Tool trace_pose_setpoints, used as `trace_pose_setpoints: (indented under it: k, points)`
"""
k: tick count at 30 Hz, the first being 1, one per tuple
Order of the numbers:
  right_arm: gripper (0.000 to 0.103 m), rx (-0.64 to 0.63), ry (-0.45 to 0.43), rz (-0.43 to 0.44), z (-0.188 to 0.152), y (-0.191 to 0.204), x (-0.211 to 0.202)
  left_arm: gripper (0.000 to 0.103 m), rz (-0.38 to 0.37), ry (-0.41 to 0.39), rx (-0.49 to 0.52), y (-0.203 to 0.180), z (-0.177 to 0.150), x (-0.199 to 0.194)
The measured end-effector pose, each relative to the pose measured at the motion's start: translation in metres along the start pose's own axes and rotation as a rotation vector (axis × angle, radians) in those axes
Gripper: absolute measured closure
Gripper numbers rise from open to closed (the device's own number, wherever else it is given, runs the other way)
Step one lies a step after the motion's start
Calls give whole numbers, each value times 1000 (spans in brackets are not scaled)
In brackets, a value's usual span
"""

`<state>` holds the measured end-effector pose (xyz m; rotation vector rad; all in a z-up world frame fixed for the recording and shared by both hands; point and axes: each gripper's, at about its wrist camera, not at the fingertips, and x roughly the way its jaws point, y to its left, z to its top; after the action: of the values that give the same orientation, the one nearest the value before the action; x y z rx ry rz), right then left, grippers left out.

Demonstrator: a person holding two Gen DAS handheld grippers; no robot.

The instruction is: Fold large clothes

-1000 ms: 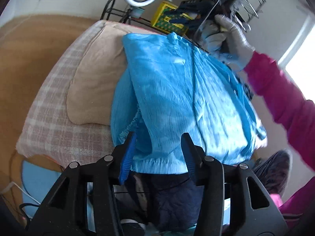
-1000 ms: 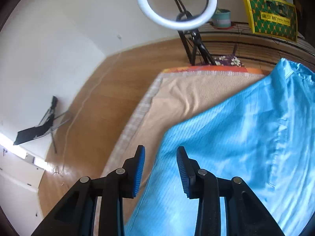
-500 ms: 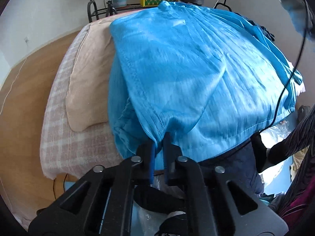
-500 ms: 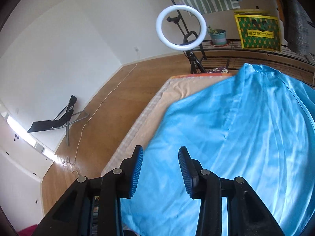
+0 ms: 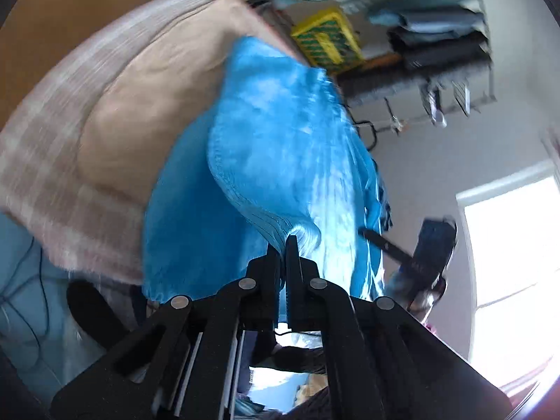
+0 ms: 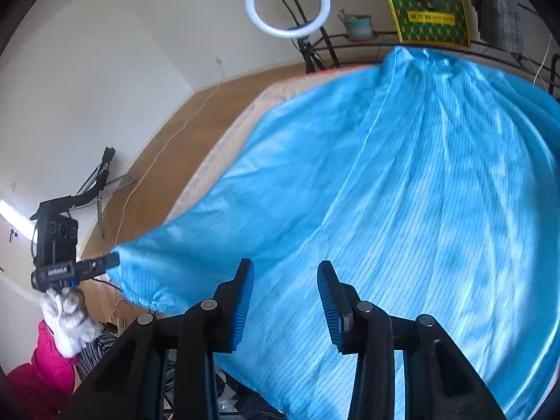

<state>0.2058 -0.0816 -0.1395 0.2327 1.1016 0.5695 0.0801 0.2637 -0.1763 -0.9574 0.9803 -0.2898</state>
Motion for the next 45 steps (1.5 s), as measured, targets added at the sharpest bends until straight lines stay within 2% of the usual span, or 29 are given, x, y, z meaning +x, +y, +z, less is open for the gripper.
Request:
trace_pose_setpoints:
  k: [1,2,4,5,6,12,14,15,16,18,20,23,24,25,27,28,32,34,37,40,42,45]
  points:
    - [59,-1,18,5,-6,1,10,103,88,-20,27,4,1,1]
    - [56,-5,34,6,-11,3,19,103,145,-27,42,9,0,5]
    - [45,-19,69,-10,-19,10,38,103,229,6,63,16,-6,17]
    - [43,-19,87,-10,-21,12,47,103,275,9,88,17,-9,22]
    - [40,-12,108,7,-24,15,57,103,297,13,100,18,-11,27]
    - [38,8,191,205,-33,44,102,103,314,21,152,13,-23,34]
    - [55,-1,203,230,-35,54,113,103,318,26,165,10,-27,34]
    - [87,-16,225,213,-35,58,121,103,336,23,175,9,-28,34]
    - [98,-37,251,181,-34,62,126,103,356,25,185,8,-30,34]
    - [101,-71,259,142,-33,67,128,103,406,12,207,8,-36,30]
    - [101,-105,281,90,-32,68,129,103,399,7,202,14,-41,26]
    - [88,-139,337,68,-33,72,127,103,362,-14,190,14,-45,17]
    - [73,-145,346,82,-32,73,123,99,350,-29,205,10,-47,14]
    - [70,-169,343,94,-28,76,115,93,345,-43,215,7,-47,11]
    - [69,-232,314,93,-20,85,95,54,345,-88,230,1,-47,4]
    - [68,-254,291,91,-12,88,85,50,341,-112,227,0,-45,1]
    - [54,-298,180,33,34,99,64,48,326,-152,197,4,-37,-8]
    - [49,-315,155,10,50,104,67,47,329,-127,183,11,-32,-4]
    - [50,-309,182,19,64,113,91,47,317,-74,126,25,-24,9]
    - [55,-326,226,-37,67,117,122,47,320,-46,99,36,-15,19]
    - [55,-285,260,-39,65,108,139,47,340,-29,109,41,-12,26]
    - [55,-240,284,-47,59,89,159,47,315,1,98,44,-13,35]
